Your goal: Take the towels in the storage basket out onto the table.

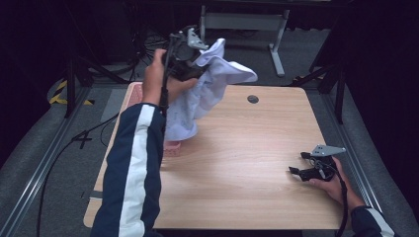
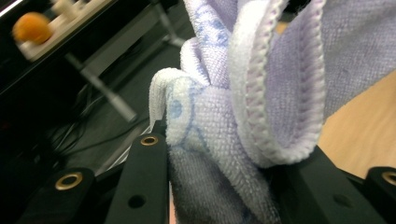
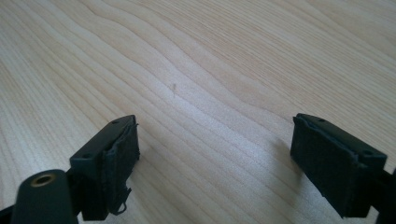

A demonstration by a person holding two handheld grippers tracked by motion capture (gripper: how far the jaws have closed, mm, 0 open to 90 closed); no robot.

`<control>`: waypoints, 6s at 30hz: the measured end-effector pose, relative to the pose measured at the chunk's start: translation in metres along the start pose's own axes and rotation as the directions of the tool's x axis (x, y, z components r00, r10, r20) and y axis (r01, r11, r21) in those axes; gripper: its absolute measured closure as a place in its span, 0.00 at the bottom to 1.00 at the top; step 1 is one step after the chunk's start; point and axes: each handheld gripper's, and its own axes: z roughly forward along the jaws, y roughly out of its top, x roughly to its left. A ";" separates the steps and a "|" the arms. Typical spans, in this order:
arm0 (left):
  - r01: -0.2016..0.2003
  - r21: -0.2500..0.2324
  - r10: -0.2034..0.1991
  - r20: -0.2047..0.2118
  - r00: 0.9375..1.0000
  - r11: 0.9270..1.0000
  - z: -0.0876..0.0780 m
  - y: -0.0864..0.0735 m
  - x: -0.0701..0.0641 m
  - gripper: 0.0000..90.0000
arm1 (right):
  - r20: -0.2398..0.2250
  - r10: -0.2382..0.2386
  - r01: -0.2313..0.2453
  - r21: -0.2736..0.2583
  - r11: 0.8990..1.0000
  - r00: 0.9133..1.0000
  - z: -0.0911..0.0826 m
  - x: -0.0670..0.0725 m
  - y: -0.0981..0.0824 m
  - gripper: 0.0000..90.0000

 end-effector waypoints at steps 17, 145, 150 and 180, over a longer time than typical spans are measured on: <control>-0.056 0.081 0.017 0.418 0.908 0.995 0.156 -0.004 -0.128 0.67 | -0.001 0.000 0.000 -0.004 1.000 1.000 0.000 0.000 0.000 0.17; 0.033 0.084 -0.051 0.213 0.976 0.996 0.152 -0.144 -0.154 0.54 | -0.561 -0.461 0.481 -0.123 0.868 0.688 -0.019 0.179 0.067 0.67; 0.070 -0.004 -0.065 0.320 0.945 0.998 0.087 -0.172 -0.168 0.62 | -0.326 -0.314 0.293 -0.114 0.949 0.892 -0.026 0.121 0.075 0.69; 0.008 0.098 -0.047 0.398 0.916 0.995 0.089 -0.207 -0.172 0.90 | 0.106 0.032 -0.028 -0.032 0.999 0.994 0.005 0.004 0.053 0.96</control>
